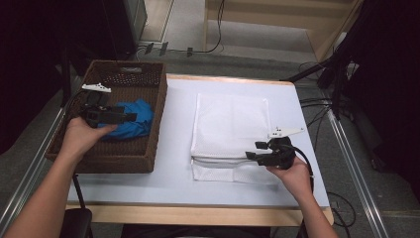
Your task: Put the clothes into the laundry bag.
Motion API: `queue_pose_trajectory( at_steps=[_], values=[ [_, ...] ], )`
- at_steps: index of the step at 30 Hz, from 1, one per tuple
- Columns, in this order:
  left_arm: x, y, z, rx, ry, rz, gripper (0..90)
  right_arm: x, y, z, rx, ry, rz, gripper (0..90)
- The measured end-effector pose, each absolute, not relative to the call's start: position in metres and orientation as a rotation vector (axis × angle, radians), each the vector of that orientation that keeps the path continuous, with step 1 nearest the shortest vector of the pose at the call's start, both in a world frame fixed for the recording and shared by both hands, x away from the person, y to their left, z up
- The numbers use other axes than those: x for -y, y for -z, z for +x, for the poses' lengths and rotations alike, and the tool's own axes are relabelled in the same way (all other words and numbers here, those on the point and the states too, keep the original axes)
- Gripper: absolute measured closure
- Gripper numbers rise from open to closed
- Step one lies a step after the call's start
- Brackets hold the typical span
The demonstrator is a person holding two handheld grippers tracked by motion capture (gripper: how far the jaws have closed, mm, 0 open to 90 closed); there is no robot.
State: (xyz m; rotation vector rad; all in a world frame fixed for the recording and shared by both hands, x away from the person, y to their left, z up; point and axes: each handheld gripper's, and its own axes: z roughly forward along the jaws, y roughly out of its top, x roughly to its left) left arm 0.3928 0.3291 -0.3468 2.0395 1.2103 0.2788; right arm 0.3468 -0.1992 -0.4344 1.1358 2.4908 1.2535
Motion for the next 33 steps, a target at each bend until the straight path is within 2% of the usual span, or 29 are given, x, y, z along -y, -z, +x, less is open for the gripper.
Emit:
queue_pose_trajectory(
  at_steps=[7,13,18,20,28,33],
  values=[
    [-0.330,0.359,0.399,-1.231,-0.288,2.080,25.7,0.200,0.435,0.348,-2.490,-1.254,1.132,40.1],
    [-0.336,0.366,0.410,-1.295,-0.207,2.021,22.8,0.198,0.435,0.347,-2.504,-1.240,1.118,40.9],
    [-0.342,0.372,0.417,-1.346,-0.274,2.018,21.9,0.199,0.435,0.347,-2.503,-1.241,1.117,41.0],
    [-0.345,0.374,0.419,-1.381,-0.327,2.022,18.6,0.199,0.435,0.347,-2.504,-1.241,1.118,41.2],
    [-0.350,0.382,0.427,-1.415,-0.258,2.014,15.3,0.197,0.434,0.346,-2.512,-1.241,1.119,41.6],
    [-0.342,0.384,0.425,-1.377,-0.325,2.107,12.0,0.198,0.435,0.346,-2.512,-1.226,1.108,41.6]
  ],
)
